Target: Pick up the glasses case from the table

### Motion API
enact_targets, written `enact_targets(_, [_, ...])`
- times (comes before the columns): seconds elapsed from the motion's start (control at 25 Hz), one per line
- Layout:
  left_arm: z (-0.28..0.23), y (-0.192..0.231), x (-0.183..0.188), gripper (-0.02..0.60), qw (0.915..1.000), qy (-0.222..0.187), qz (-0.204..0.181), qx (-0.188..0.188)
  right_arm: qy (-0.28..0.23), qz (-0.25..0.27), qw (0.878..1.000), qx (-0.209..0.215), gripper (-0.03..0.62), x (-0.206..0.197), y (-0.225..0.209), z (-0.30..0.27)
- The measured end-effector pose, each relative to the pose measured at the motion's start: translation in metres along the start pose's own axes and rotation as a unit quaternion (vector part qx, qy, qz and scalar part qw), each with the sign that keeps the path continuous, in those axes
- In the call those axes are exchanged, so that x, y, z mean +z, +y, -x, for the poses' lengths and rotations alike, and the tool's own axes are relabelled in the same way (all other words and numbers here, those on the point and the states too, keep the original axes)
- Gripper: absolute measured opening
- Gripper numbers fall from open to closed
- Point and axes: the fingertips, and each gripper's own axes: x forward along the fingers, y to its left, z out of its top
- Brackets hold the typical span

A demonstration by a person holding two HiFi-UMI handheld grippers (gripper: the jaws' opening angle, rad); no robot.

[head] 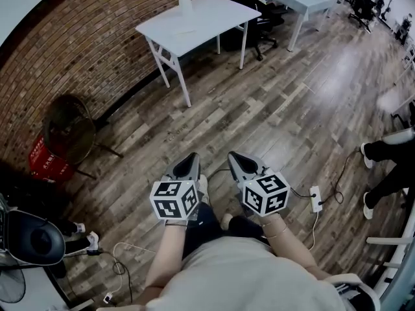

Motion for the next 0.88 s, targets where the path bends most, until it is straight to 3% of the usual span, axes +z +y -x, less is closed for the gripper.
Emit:
enact_targets(0.32, [-0.079,0.059,0.04,0.017,1.0,0.002,0.007,-0.001,-0.011,-0.001,1.0,-0.01,-0.002,0.036,-0.042,-0.086])
enact_targets(0.52, [-0.13,0.11,0.088,0.017,0.9999,0.004,-0.003,-0.015,-0.027,-0.021,0.999,-0.011,-0.002,0.081,-0.063,-0.157])
enact_targets(0.88, [-0.202,0.199,0.177,0.017,0.999,-0.01,-0.017,-0.041,-0.044,0.004,0.999,-0.03,-0.002,0.15,-0.078,-0.28])
